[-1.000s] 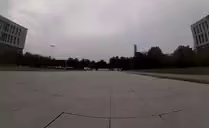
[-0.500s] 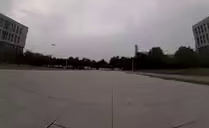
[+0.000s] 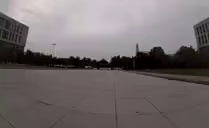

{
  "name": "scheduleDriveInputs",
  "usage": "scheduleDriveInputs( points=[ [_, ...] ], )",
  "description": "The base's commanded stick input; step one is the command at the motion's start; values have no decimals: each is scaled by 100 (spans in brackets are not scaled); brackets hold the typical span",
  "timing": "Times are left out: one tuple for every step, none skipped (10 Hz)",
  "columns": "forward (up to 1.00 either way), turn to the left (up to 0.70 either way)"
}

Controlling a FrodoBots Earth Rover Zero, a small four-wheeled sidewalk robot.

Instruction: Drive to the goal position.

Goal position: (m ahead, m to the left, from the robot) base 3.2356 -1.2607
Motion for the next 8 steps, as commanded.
scheduleDriveInputs(
  points=[
    [70,1],
    [70,1],
    [70,1],
    [70,1],
    [70,1],
    [70,1],
    [70,1],
    [70,1]
  ],
)
